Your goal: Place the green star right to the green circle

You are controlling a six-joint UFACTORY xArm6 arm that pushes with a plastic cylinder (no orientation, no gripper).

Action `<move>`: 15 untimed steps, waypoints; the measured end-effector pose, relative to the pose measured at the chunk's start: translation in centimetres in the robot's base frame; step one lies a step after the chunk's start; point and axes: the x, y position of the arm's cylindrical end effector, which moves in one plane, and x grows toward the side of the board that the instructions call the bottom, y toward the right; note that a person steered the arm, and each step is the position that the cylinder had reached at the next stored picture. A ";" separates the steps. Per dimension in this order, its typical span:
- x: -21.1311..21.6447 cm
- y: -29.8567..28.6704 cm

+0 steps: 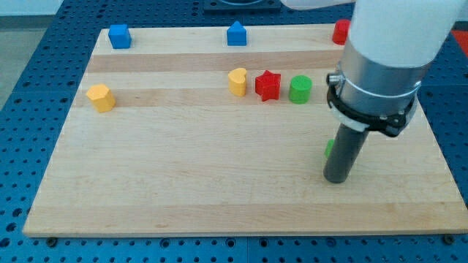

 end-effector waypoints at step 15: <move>-11.1 4.2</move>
